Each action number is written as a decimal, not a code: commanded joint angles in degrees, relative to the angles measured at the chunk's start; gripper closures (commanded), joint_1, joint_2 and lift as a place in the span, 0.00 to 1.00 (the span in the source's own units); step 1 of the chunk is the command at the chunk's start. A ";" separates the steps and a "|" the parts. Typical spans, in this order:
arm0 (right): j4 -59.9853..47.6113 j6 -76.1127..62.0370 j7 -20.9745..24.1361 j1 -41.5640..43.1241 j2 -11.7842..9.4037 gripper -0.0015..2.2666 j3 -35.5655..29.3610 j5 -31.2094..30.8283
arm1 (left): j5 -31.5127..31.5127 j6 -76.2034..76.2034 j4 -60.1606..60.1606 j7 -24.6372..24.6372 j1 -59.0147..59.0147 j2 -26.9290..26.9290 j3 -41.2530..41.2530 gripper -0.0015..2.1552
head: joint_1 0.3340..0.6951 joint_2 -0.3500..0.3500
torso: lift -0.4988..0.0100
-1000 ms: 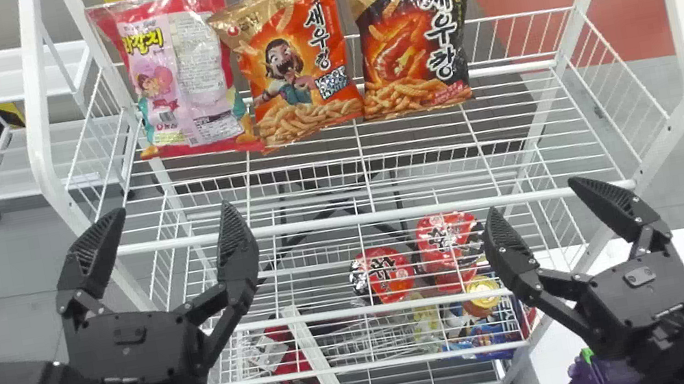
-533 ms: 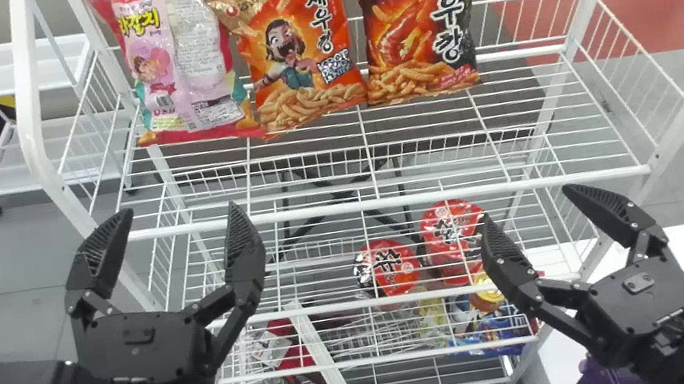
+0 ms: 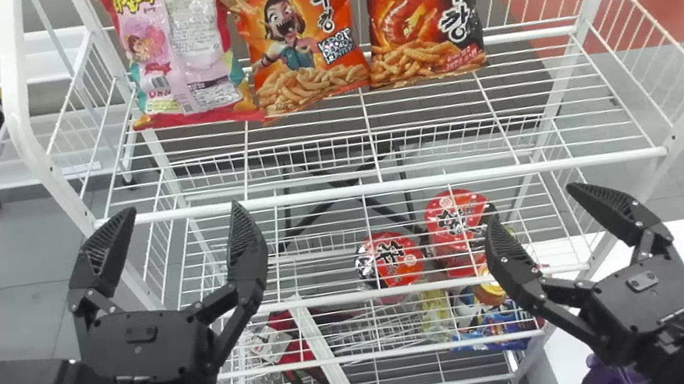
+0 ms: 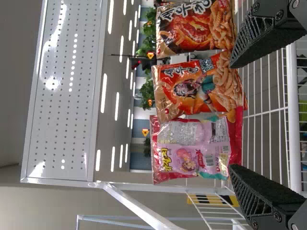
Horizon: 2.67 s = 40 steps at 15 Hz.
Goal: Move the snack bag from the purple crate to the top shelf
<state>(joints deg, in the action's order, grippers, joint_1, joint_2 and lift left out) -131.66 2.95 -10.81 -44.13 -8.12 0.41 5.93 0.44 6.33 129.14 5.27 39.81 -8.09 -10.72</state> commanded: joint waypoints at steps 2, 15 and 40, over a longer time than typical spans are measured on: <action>0.00 0.00 0.00 0.01 -0.23 0.04 -0.50 0.32 | 0.00 -0.14 -0.03 0.00 0.09 0.09 0.00 0.03 | 1.00 0.44 | 0.72; -0.09 -0.35 0.00 -0.26 -0.40 0.05 -0.85 0.40 | -0.09 0.21 -0.03 0.09 0.18 0.00 0.00 0.03 | 1.00 0.43 | 0.62; -0.44 -0.53 -0.18 -0.34 -0.58 0.06 -1.11 0.32 | 0.17 1.09 -0.21 0.53 0.26 -0.26 -0.18 0.03 | 1.00 0.43 | 0.43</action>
<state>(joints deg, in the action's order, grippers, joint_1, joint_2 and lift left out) -132.07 2.45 -10.98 -44.47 -8.67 -0.69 6.33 0.61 7.42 128.94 5.81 40.06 -8.33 -10.88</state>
